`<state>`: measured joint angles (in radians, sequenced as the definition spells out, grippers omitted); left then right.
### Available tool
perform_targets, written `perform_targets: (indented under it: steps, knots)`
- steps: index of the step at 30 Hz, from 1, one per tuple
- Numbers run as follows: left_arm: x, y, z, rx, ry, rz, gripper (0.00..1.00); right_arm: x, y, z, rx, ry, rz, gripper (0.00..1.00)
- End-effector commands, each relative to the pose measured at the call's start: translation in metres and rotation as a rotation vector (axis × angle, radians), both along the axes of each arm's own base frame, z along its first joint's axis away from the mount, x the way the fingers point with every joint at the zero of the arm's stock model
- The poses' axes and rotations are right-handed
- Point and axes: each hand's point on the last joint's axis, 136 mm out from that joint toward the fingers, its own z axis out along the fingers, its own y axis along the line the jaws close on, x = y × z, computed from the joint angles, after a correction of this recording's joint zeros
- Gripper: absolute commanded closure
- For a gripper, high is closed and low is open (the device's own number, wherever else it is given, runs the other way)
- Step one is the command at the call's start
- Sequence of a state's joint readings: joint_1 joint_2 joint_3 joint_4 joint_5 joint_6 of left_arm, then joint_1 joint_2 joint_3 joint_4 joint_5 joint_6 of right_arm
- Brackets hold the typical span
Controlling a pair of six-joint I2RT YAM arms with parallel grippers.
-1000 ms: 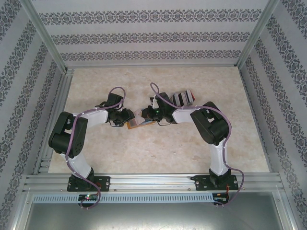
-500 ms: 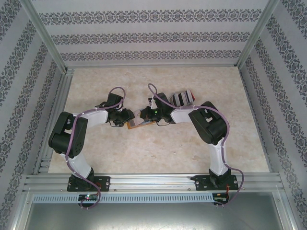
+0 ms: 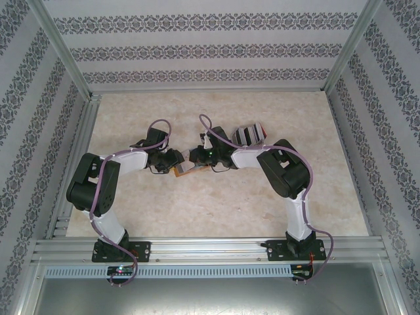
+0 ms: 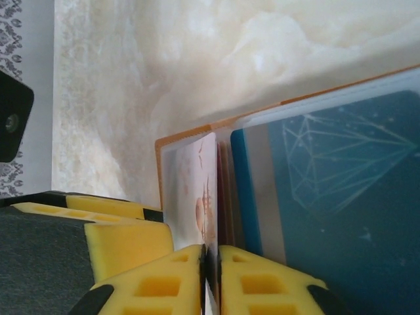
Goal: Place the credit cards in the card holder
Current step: Insert the credit card into the card slot.
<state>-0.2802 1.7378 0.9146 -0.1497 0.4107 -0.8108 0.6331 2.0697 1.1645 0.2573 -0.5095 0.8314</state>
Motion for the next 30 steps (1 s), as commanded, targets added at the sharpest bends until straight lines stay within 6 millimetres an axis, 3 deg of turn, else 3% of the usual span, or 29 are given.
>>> perform_targets:
  steps: [1, 14, 21, 30]
  knots:
    - [-0.009, 0.000, -0.010, 0.008, 0.036, 0.006, 0.56, -0.016, -0.004, -0.005, -0.048, -0.002, 0.033, 0.70]
    - [-0.008, 0.002, -0.005, 0.024, 0.029, 0.001, 0.56, -0.010, -0.028, 0.025, -0.184, -0.113, 0.060, 0.64]
    - [-0.007, 0.001, -0.004, 0.014, 0.023, 0.004, 0.57, 0.003, -0.040, 0.012, -0.189, -0.057, 0.052, 0.84]
    - [-0.005, 0.000, -0.003, 0.007, 0.014, 0.004, 0.57, 0.004, -0.026, -0.002, -0.182, -0.004, 0.106, 0.86]
